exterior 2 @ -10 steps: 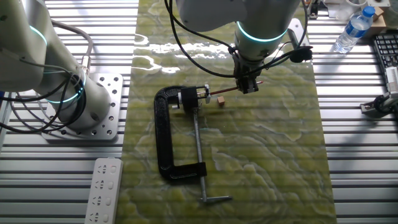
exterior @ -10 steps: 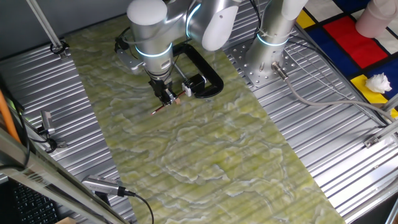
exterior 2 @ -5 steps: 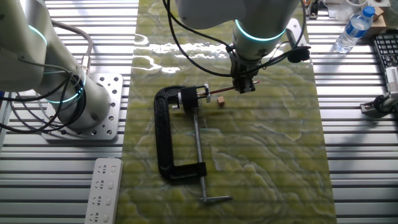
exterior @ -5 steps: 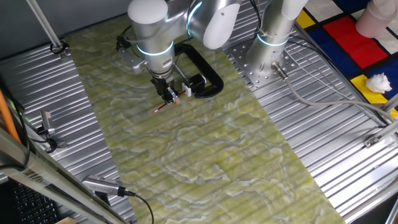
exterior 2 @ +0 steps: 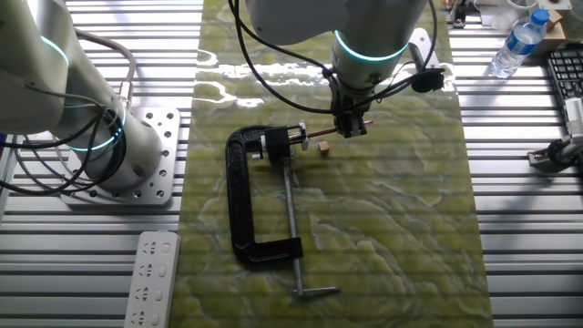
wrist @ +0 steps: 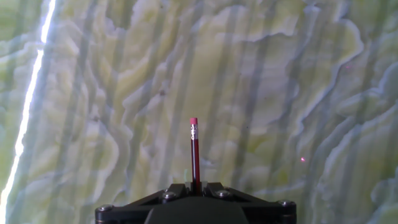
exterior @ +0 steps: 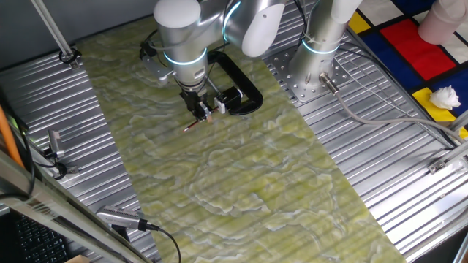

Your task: Insert the pencil into the pencil sharpener

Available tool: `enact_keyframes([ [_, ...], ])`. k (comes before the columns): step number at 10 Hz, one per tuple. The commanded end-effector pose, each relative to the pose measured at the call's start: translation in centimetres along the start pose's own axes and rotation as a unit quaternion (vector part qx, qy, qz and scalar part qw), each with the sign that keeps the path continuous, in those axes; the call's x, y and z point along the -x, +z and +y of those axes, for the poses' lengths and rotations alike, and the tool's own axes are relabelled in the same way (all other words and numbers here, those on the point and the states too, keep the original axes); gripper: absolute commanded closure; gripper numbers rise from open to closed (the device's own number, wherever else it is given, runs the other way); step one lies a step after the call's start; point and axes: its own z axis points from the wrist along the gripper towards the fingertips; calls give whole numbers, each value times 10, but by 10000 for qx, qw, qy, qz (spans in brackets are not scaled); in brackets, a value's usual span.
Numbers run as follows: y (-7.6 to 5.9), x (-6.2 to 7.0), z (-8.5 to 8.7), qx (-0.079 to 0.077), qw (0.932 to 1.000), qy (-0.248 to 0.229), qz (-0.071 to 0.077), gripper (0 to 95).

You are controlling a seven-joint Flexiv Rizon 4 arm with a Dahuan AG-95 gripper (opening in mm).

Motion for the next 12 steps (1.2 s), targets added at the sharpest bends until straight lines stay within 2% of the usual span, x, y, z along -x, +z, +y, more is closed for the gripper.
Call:
enact_keyframes([
  [1,1,-3,1,2,10000,-11,15,950],
  [12,1,-14,1,-31,10000,3,87,950],
])
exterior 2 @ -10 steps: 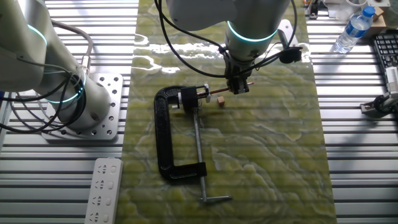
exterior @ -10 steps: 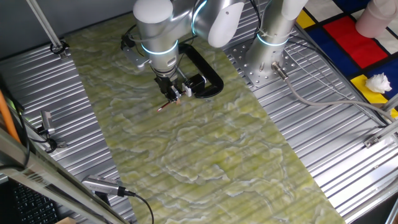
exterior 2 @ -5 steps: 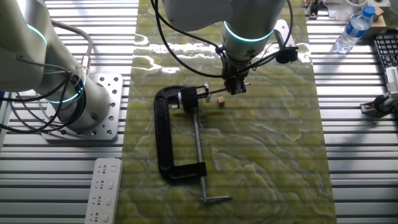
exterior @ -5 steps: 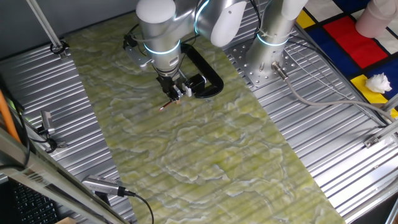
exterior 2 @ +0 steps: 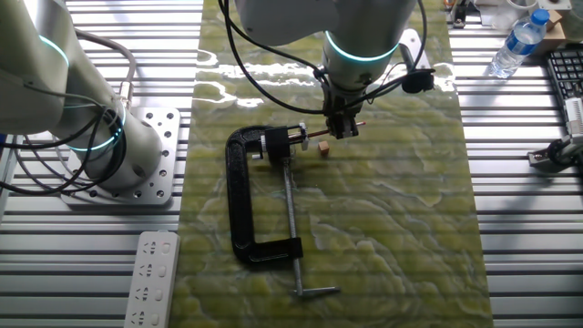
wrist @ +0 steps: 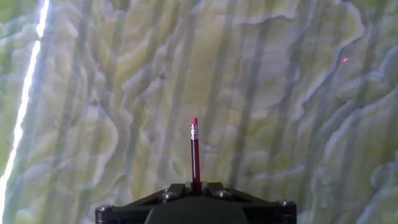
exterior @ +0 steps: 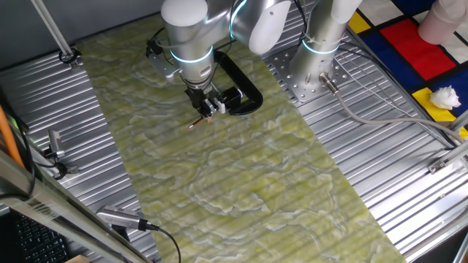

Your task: Insert the pencil into the pencil sharpener

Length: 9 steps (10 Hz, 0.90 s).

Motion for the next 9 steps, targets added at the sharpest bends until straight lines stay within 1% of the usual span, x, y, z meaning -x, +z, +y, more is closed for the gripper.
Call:
enact_keyframes([
  [1,0,-1,0,17,10000,-6,1,950],
  [5,0,-1,0,4,10000,-26,42,950],
  [6,0,-1,0,0,10000,-37,40,760],
  [9,0,-1,0,12,10000,-65,45,760],
])
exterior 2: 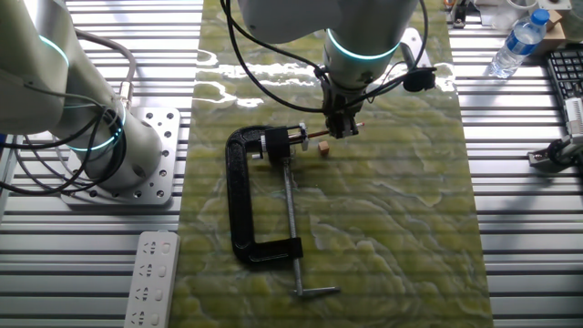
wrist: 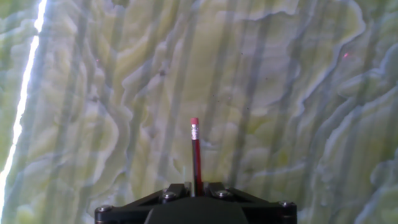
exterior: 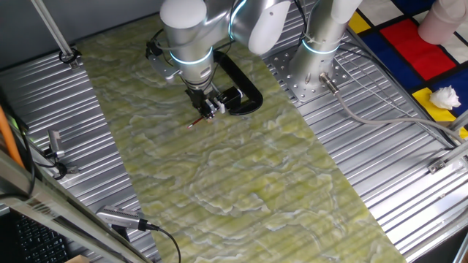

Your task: Insert the pencil into the pencil sharpener

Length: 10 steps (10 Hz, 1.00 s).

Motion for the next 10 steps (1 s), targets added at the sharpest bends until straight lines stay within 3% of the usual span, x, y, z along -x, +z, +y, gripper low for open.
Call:
enact_keyframes([
  [1,0,0,-1,11,10000,8,11,760],
  [3,-8,5,1,43,10000,46,48,760],
  [5,-20,21,10,42,9999,132,83,760],
  [6,-26,40,20,24,9993,359,51,760],
  [7,-29,60,32,11,9985,550,13,950],
  [10,-38,101,60,-41,9978,661,11,950],
])
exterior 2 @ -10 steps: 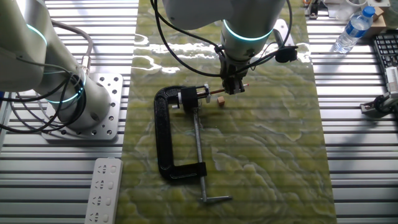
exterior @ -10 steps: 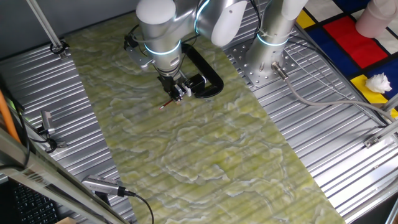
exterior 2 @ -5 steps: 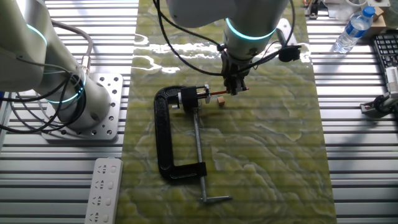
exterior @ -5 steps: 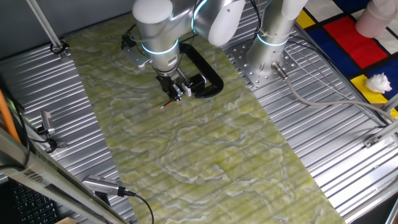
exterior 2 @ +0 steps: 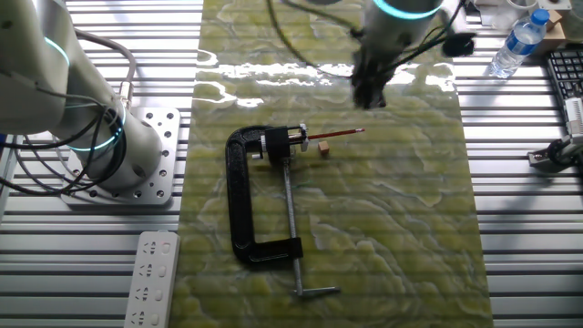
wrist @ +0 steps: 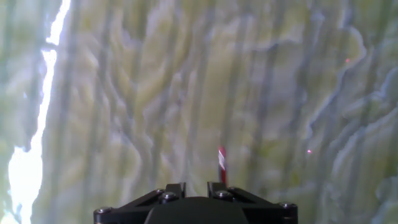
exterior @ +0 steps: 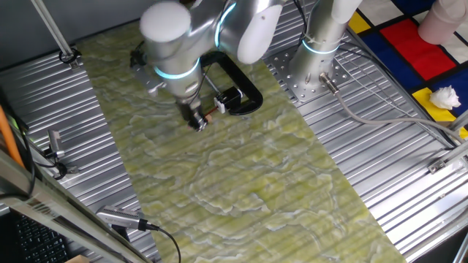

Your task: Insert the pencil into the pencil sharpener

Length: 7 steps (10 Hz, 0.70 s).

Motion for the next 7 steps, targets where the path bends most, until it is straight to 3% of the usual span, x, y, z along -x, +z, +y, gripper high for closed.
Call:
enact_keyframes([
  [1,-7,25,22,-20,10000,52,-30,950],
  [5,-3,44,58,-48,9999,27,-113,950],
  [7,-2,45,63,-35,9999,-60,-111,950],
])
